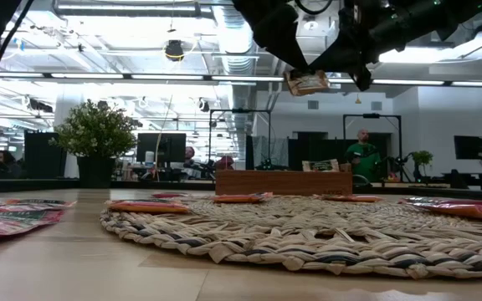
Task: Pick & Place Tea
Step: Put the brown tea bag into the right section of the wooden organizer
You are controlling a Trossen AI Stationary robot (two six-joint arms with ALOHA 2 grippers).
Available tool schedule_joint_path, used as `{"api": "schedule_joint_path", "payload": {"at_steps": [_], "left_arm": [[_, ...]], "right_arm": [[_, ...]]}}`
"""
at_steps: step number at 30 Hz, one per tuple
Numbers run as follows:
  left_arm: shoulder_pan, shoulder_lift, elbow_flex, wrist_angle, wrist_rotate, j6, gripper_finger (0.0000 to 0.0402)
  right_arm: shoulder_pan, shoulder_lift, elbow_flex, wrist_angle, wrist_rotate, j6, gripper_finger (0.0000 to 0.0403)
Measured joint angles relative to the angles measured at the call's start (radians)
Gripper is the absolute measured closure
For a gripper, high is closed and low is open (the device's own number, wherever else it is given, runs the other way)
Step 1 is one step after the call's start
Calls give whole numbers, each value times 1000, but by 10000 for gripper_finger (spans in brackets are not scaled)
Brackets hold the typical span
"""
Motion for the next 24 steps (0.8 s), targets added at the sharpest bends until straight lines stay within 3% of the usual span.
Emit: {"api": "schedule_joint_path", "payload": {"at_steps": [7, 10, 13, 16, 19, 24], "left_arm": [[4, 0, 0, -17, -345, 127, 223], [18, -3, 0, -94, -416, 65, 220], [43, -9, 0, -246, -326, -123, 220], [88, -9, -1, -414, -137, -305, 220], [139, -11, -39, -472, 24, -410, 220], [201, -25, -140, -457, 77, -459, 220]], "right_arm": [[-5, 0, 0, -55, 100, 0, 403], [-16, 0, 0, -80, 161, -1, 403], [-25, 1, 0, -96, 239, -35, 403], [-37, 3, 0, -96, 278, -63, 403], [-48, 33, 0, -99, 277, -80, 403], [-57, 139, 0, -77, 270, -107, 403]]}}
